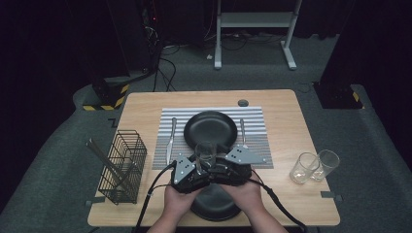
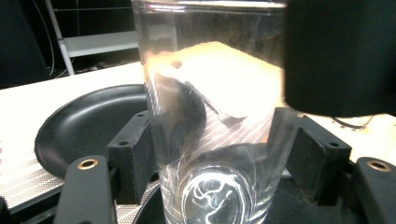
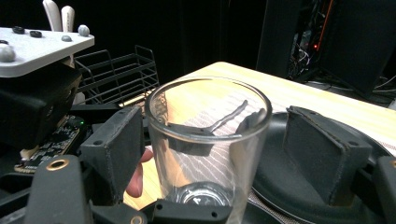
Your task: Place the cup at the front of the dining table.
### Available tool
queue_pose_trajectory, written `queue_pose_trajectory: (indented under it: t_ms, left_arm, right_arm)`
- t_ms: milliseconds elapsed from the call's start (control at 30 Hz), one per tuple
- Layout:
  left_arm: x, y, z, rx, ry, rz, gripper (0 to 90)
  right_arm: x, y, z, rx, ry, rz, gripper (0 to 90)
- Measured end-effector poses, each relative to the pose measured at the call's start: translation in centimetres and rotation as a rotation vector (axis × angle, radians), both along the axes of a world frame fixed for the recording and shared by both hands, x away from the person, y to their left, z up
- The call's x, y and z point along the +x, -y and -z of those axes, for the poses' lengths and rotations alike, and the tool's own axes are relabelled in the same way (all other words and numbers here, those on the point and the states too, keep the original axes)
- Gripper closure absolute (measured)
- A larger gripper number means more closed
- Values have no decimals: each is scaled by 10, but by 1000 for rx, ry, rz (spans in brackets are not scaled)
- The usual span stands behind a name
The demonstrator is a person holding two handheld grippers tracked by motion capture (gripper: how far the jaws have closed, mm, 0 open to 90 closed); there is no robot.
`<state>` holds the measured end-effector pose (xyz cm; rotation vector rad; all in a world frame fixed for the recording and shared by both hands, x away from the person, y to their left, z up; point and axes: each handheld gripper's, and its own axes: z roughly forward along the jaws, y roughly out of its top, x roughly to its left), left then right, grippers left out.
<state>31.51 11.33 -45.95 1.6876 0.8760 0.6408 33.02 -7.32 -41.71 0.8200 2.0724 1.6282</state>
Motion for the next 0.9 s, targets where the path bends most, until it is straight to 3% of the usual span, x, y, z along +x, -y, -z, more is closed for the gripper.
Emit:
queue_pose_trajectory:
  t_ms: [500,900]
  left_arm:
    - [3,-4,-1,-11,14,-43,313]
    - [4,-11,0,-8,28,-72,313]
  right_arm:
    - [-2,11,1,11,5,13,207]
    - [-2,17,2,-33,24,48,207]
